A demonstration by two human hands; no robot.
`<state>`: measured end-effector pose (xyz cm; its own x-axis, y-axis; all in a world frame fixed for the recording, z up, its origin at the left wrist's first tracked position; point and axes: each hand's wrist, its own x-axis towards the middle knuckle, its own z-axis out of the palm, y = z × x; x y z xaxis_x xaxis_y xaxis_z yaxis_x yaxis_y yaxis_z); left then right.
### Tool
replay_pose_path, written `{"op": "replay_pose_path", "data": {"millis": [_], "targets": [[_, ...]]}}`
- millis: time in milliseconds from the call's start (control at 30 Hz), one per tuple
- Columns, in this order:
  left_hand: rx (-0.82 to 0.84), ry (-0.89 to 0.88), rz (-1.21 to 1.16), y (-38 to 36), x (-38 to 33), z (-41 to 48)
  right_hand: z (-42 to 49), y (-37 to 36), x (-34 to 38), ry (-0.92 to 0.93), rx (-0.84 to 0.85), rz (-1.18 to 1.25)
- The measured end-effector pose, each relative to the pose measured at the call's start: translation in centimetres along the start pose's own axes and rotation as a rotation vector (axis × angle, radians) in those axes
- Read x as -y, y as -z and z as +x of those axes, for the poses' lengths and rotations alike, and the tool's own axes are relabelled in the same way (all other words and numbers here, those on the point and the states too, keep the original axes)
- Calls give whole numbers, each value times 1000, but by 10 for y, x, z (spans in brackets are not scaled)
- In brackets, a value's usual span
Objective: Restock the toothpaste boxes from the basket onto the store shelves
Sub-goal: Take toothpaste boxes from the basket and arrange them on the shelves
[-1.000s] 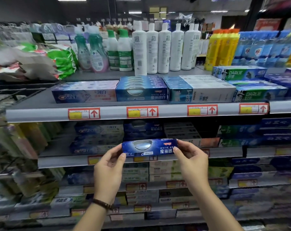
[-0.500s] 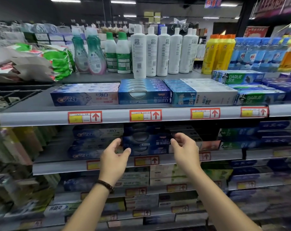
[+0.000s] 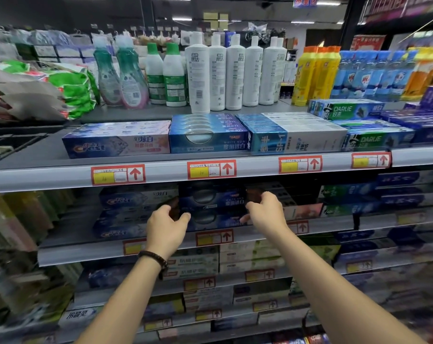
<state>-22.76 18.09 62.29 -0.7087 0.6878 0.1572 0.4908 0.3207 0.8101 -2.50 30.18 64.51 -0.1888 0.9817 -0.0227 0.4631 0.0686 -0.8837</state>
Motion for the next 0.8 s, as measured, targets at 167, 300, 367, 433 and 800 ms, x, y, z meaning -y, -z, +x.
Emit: {"op": "replay_pose_path", "data": {"millis": [167,300,367,433,800], "targets": [[-3,6,4,-2,-1,0,2,-3,-2,-18,44,17],[14,19,-7,-3,-1,2,2,-6,-2,-21,49,12],[22,18,-11,-3,-2,3,4,-7,-3,-17,49,-26],[32,26,-26,-3,-3,3,8,-7,-4,-14,20,-97],[52,23,-49,-4,-8,3,6,-8,-4,-13,20,-114]]}}
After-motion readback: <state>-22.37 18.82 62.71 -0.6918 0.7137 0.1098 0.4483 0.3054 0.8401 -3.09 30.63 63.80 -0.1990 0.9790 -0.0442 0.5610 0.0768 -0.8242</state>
